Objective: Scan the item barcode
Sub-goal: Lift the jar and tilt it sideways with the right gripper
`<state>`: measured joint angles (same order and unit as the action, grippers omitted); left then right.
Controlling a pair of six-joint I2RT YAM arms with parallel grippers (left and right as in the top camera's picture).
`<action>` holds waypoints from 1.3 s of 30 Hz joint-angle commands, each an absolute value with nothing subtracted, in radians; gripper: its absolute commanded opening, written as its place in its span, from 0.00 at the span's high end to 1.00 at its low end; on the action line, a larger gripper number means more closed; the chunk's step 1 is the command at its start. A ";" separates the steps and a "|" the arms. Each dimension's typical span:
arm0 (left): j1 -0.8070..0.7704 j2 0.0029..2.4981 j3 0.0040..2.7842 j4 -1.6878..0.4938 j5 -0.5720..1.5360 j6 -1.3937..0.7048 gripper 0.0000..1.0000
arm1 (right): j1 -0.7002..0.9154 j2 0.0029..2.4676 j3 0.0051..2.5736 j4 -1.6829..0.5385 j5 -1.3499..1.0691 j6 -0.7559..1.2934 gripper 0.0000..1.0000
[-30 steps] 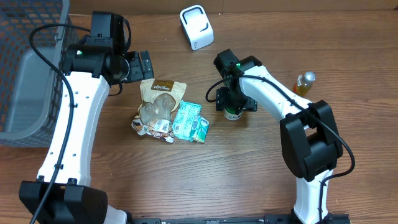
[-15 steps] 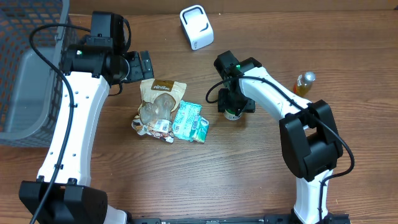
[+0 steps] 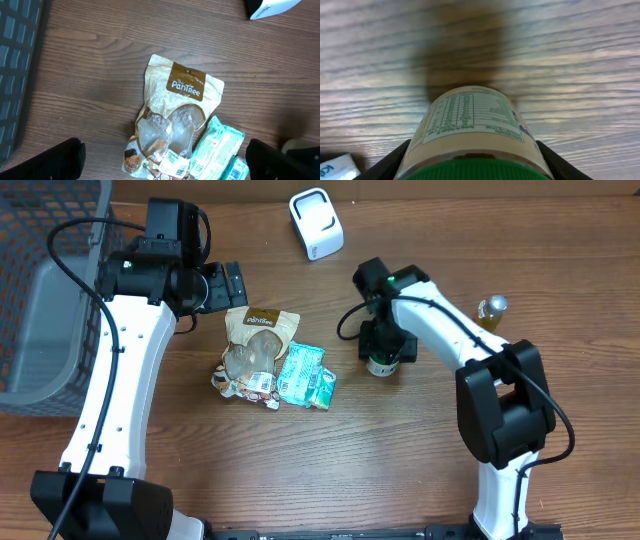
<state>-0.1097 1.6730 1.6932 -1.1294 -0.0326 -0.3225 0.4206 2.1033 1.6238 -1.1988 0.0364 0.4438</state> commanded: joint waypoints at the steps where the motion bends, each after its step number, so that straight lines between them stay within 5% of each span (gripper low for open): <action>1: -0.112 1.676 1.702 -1.126 -0.026 -0.329 0.00 | 0.390 2.083 1.717 -1.253 -0.065 0.444 0.50; 15: -0.112 1.676 1.702 -1.126 -0.025 -0.329 0.00 | 0.332 2.083 1.745 -1.541 -0.603 0.350 0.53; 39: -0.112 1.676 1.702 -1.126 -0.025 -0.329 0.00 | 0.334 2.083 1.745 -1.695 -0.892 0.350 0.65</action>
